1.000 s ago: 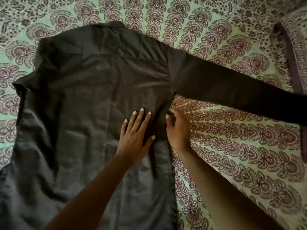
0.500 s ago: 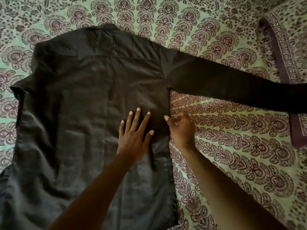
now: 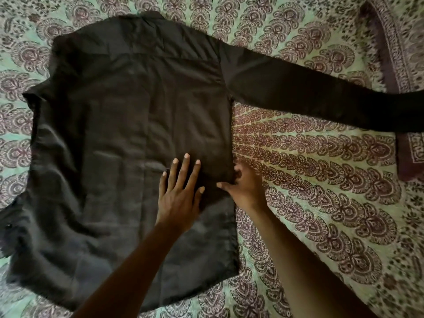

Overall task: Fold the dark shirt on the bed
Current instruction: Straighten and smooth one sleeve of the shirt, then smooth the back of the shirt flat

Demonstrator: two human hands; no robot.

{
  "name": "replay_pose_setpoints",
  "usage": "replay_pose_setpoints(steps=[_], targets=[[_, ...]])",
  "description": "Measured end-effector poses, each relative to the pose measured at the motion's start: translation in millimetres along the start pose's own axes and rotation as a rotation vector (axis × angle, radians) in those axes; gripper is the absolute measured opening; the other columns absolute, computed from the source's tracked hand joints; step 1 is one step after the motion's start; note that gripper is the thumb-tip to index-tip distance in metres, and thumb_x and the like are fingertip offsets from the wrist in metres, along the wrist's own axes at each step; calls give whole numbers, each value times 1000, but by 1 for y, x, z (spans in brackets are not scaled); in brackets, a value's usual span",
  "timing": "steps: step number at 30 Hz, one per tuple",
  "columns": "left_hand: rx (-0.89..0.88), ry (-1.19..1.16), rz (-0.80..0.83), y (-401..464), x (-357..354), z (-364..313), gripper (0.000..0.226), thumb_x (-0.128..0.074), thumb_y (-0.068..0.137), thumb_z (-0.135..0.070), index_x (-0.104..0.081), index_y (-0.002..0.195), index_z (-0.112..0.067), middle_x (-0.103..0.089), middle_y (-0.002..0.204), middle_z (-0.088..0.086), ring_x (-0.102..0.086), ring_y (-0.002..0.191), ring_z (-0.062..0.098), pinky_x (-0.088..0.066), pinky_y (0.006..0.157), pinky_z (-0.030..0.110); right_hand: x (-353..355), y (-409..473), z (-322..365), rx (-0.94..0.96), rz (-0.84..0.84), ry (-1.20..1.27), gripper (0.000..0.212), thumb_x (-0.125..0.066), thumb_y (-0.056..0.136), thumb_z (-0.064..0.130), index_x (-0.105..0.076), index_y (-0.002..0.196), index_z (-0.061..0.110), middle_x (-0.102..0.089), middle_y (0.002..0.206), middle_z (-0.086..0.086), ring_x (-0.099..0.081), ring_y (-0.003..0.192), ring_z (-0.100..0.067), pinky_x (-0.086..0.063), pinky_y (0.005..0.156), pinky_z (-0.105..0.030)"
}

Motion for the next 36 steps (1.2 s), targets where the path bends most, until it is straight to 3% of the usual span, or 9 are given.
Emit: replay_pose_setpoints(steps=[6,9,14,18,22,26,28,32,36], targets=[[14,32,35,-38,-15,-5,66,-26,105,-52,-12,164,-28,1,173,-3,-2,160,25,-17,125,54,14,-32,-14,-15,-63,4,34,-90,74,29,-62,84,12,-62,74,8,-57,63,-7,-35,45,-10],[27,36,50,-54,-20,-7,66,-27,104,-53,-12,164,-31,3,173,-3,-2,160,26,-18,125,55,-4,-53,-24,1,114,-111,36,-94,66,33,-70,87,17,-70,78,9,-66,68,-7,-46,55,-22],[23,18,80,-88,-25,-16,68,-30,103,-53,-8,164,-33,8,173,-3,3,160,27,-16,125,55,5,-81,-49,-41,5,-93,32,-91,72,30,-64,74,14,-67,70,5,-64,63,-12,-45,55,-25],[11,-1,86,-116,-32,-21,69,-33,101,-52,-10,164,-33,5,173,-1,1,160,28,-18,125,56,-15,-116,-63,-48,183,-42,22,-91,72,23,-71,80,16,-74,76,2,-71,63,-12,-57,51,-30],[-6,19,97,-140,-38,-21,71,-38,100,-50,-11,164,-34,7,173,-3,1,160,26,-18,125,54,-9,-137,-79,-72,82,-51,30,-92,70,23,-62,72,19,-68,71,4,-65,63,-14,-45,52,-24],[-52,8,126,-161,-39,-20,71,-38,99,-51,-10,163,-36,8,173,-4,2,160,27,-17,125,54,-18,-163,-98,-136,169,2,32,-95,66,20,-64,72,16,-72,70,-6,-69,58,-27,-57,57,-43],[-90,31,144,-172,-38,-21,73,-41,97,-52,-13,163,-36,7,173,-3,1,160,29,-19,124,56,-13,-172,-107,-172,143,33,33,-95,66,14,-64,77,10,-73,73,-11,-69,54,-25,-58,50,-40],[-225,62,158,-188,-37,-27,67,-48,96,-50,-29,159,-36,-7,173,-5,-11,159,29,-26,119,59,-2,-182,-100,-233,243,-167,32,-94,64,8,-67,80,8,-73,75,-5,-73,63,-17,-62,62,-39],[-167,-90,12,-150,-11,-10,42,-48,97,-40,-60,135,-27,-42,159,-2,-51,132,27,-47,94,48,21,-158,-60,-147,40,-203,41,-95,66,30,-62,85,15,-68,85,3,-67,77,-15,-54,65,-31]])
Point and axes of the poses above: each hand's wrist, its own y-axis towards the middle knuckle, its own x-axis out of the back of the hand, z = x × y, the point moved 7 cm from there along y, towards the middle knuckle
